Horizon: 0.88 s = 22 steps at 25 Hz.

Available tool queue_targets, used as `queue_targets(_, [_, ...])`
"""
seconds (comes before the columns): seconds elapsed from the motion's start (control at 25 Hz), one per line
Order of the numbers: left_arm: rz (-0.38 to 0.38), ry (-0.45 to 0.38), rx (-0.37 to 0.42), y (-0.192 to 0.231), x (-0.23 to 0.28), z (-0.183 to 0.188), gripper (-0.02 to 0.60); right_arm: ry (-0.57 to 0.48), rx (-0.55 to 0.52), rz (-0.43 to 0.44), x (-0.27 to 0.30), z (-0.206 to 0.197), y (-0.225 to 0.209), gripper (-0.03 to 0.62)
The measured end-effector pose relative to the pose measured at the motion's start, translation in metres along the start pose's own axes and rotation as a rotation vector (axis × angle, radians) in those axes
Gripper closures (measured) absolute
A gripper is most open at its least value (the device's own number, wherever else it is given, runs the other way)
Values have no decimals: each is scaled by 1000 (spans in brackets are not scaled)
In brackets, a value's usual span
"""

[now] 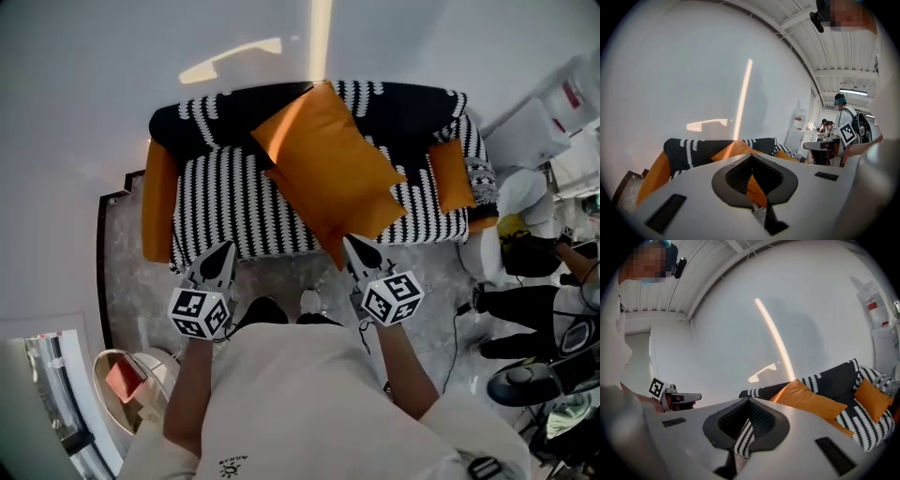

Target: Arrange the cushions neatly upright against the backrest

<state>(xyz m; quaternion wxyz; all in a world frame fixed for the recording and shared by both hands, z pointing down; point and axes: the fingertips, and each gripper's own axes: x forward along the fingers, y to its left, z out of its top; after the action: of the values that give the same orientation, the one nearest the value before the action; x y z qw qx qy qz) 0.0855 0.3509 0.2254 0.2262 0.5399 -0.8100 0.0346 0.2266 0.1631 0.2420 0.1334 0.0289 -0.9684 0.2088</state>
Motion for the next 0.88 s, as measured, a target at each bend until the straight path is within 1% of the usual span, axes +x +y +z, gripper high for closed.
queue_targets(0.12, [-19,21,15,6,20,2,563,17,16,-18,11,-5,-7,571])
queue_targets(0.28, [-60,46,23,23,41,4,563,28,42,-58,24,-12,-6,571])
queue_targets(0.44, [-135,106,99,42,73,2,563,28,84,-141,40,-19,-12,571])
queue_targets(0.6, [-222,144,120,69,116,10,563,34,80,-247,75,-16,-28,571])
queue_targets(0.72, [-299,177,129,95,145,10,563,47,65,-348,99,-22,-25,571])
queue_targets(0.88, [-392,204,159,122,183,13,563,3,103,-493,117,-19,-30,571])
